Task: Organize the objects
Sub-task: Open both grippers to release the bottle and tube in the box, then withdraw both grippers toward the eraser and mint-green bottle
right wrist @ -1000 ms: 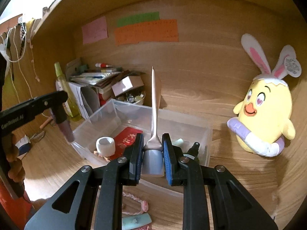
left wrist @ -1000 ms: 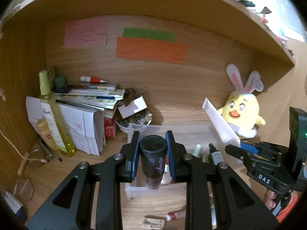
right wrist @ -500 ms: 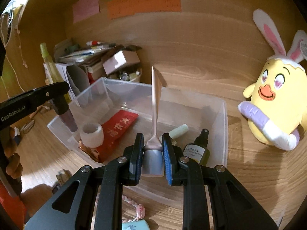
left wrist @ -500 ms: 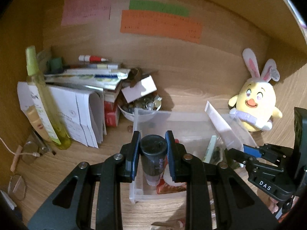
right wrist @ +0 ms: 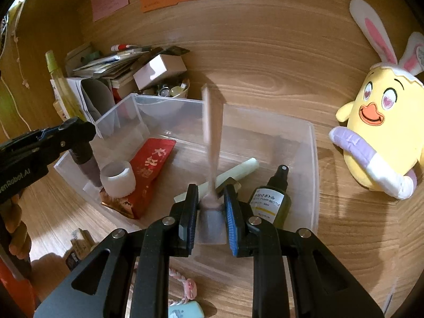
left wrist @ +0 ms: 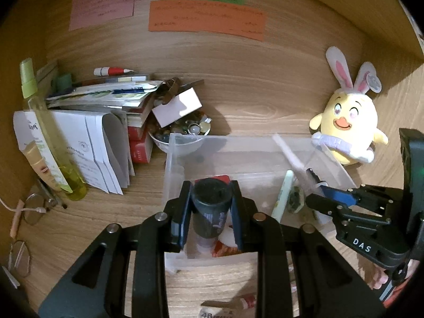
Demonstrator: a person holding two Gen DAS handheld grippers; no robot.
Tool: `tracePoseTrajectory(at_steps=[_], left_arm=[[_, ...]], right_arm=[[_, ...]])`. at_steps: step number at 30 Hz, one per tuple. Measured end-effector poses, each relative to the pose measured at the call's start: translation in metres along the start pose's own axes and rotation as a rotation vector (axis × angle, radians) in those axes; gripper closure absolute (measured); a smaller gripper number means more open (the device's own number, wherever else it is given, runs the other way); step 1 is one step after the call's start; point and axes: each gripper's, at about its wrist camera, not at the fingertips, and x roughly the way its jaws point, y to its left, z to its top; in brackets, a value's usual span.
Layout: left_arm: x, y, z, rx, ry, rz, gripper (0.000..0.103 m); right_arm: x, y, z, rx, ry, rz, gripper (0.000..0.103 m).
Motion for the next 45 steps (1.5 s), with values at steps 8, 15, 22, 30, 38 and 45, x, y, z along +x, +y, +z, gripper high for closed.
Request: tracePoseTrajectory(at_steps=[8,15,22,30,38,45], left_arm=[[-0.017,-0.002,0.0,0.007,-0.02,-0.003,0.058],[-0.044,-0.012,-0.002,0.047,-0.074,0.005,0.037],[-0.065,-0.019,-0.011,0.07,-0.09,0.001,0.024],[-0.083,-0.018,-0.025,0.065,-0.087,0.001,0.005],[-0.081,-0.014,-0.046,0.081,-0.029,0.016,0.004],[-0.064,-0.007,-0.065,0.06,0.066,-0.002,0.004]], right_arm=[[-0.02,0.001,0.0,0.002,-0.04,0.003,0.064],[-0.043,0.008,-0.005,-0.027,-0.084,-0.015,0.054],[-0.068,0.013,-0.016,-0.052,-0.134,-0.041,0.038],[-0.091,0.012,-0.032,-0.044,-0.165,-0.044,0.021],[-0.099,0.011,-0.049,-0.039,-0.154,-0.045,0.021],[-0.089,0.004,-0.067,-0.013,-0.103,-0.04,0.021]])
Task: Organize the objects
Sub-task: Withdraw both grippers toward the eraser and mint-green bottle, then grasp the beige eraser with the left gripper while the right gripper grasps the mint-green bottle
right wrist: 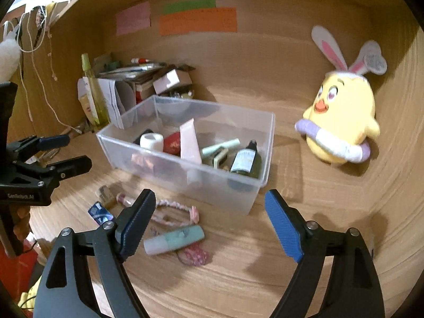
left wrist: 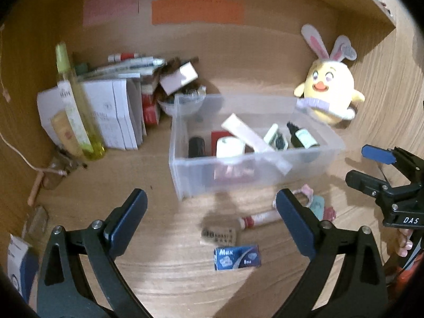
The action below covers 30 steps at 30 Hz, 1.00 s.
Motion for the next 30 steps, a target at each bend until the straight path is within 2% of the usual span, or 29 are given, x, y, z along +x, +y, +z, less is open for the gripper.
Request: tracePoseTrajectory(at_steps=[14,19,24,25,28,30], left_arm=[[0.035,0.002,-0.033,0.013,0.159,0.0,0.004],[0.042,0.004,-0.038,0.026,0.188,0.008,0.004],[0.047,0.003,-0.039,0.026,0.209,-0.021,0.004],[0.048,0.003,-0.04,0.028,0.207,-0.022,0.006],[0.051,0.001,-0.041,0.04,0.218,-0.037,0.025],[0.052,0.001,-0.041,0.034,0.215,-0.048,0.028]], right_arm=[[0.025,0.0,-0.042,-0.041,0.148,0.009,0.021],[0.029,0.005,-0.046,-0.051,0.17,0.032,0.021],[0.036,0.018,-0.042,-0.084,0.187,0.077,0.021],[0.039,0.023,-0.041,-0.103,0.195,0.081,0.021],[0.046,0.032,-0.039,-0.144,0.216,0.089,0.02],[0.052,0.038,-0.039,-0.162,0.233,0.092,0.02]])
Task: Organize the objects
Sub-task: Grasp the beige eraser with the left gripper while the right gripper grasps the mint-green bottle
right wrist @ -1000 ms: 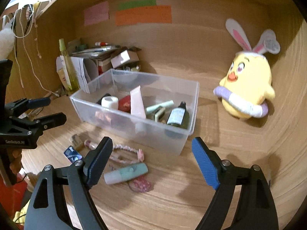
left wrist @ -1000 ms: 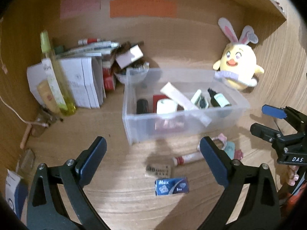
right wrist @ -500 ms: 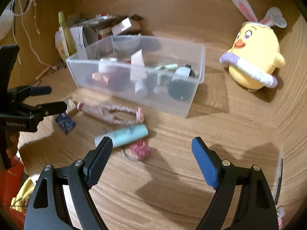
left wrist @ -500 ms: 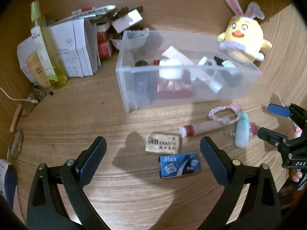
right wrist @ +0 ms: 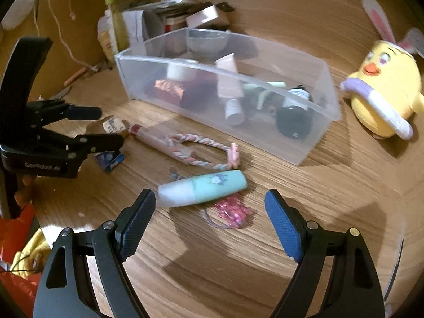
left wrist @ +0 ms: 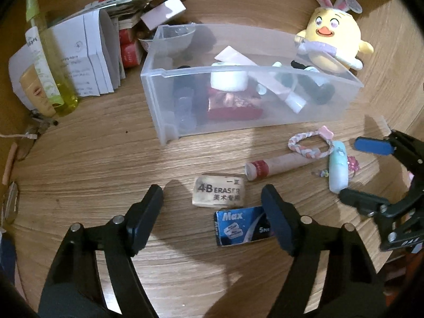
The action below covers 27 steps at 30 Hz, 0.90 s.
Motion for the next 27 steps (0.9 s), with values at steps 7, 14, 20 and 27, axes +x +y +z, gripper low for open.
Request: tracePoseTrajectory(at_steps=[7,14,20,27], left_arm=[[0.003,-0.004,0.001,0.047,-0.011,0.012,0.056],[0.002,-0.003,0.002,0.036,-0.021,-0.001,0.064],[-0.007,0.001,0.002,0.001,-0.052,-0.009,0.064],[-0.028,0.0,0.007,0.001,-0.115,-0.001,0.064]], right_arm=[[0.01,0.001,0.005,-0.01,0.016,0.002,0.02],[0.013,-0.002,0.005,-0.001,0.02,0.034,0.032],[0.002,-0.002,0.006,0.006,-0.025,0.026,0.032],[-0.019,-0.006,0.008,0.035,-0.087,0.012,0.032]])
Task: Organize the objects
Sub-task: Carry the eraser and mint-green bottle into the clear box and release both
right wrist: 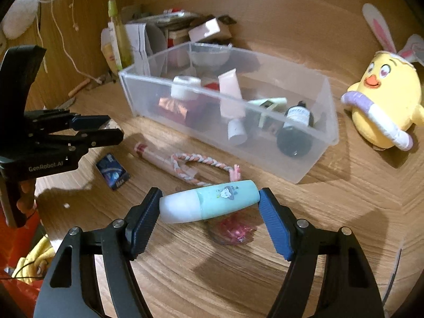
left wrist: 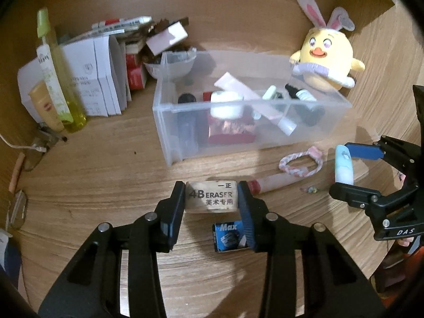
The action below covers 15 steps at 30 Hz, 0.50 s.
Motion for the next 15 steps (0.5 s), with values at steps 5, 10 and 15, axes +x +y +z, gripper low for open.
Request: tracePoseTrajectory(at_steps=[5,10,15], left_arm=[[-0.015,-0.003,0.007,0.003,-0.048,-0.002,0.064],[-0.026,-0.008,0.015,0.005,-0.091,-0.003,0.064],[-0.037,-0.012,0.024,-0.001,-0.14,-0.011,0.064]], right_arm=[[-0.017,-0.006,0.007,0.028,-0.057,-0.008,0.032],[-0.03,-0.009,0.016,0.054,-0.115,-0.014,0.032],[-0.036,-0.015,0.024,0.08,-0.149,-0.019,0.032]])
